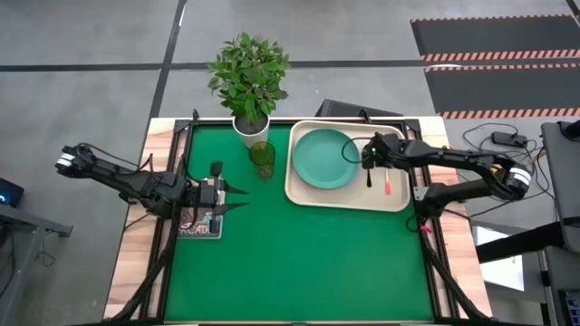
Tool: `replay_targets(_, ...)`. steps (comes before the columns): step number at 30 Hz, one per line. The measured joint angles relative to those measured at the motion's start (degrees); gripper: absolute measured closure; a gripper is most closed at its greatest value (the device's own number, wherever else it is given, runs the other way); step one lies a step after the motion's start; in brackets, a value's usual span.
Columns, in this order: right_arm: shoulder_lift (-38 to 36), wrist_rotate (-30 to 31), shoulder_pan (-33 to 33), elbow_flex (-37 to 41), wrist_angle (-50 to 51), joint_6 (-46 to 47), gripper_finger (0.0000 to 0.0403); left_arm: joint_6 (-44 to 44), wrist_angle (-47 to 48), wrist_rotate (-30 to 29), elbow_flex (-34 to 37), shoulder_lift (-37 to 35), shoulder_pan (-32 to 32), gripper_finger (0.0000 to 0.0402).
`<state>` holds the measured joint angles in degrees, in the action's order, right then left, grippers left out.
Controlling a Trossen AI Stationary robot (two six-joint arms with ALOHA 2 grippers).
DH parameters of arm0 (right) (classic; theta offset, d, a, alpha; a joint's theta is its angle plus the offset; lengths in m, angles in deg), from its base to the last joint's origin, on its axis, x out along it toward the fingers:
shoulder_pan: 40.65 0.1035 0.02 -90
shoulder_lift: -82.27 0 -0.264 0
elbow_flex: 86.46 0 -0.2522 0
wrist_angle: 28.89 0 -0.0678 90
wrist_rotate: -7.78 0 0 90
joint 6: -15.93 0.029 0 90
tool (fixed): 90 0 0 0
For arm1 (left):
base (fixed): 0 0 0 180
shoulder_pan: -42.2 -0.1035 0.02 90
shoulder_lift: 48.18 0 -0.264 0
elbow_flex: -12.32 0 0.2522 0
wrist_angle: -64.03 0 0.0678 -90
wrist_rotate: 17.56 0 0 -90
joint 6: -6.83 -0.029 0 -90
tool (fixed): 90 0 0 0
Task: Pick and place plate/cup/fork/spoon on tray
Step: Put the brown cup on top of the green plate on the white tray
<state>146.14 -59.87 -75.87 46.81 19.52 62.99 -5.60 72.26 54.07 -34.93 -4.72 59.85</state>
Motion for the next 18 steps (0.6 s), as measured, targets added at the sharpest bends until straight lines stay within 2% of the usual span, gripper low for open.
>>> replay_targets(4, -2.0, -1.6, 3.0, -4.8, 1.0, -1.1, 0.031, 0.0, 0.0, -0.3, 0.1, 0.0, 0.0, 0.0307)
replay_targets(10, -3.0, -1.3, 12.4, -10.8, -0.8, -1.5, 0.0309, 0.0, 0.0, -1.8, 0.1, 0.0, 0.0, 0.0307)
replay_targets(18, -1.3, -1.4, 23.6, -11.7, -19.7, -7.7, 0.0319, 0.0, 0.0, -3.0, 0.2, 0.4, 0.0, 0.0307)
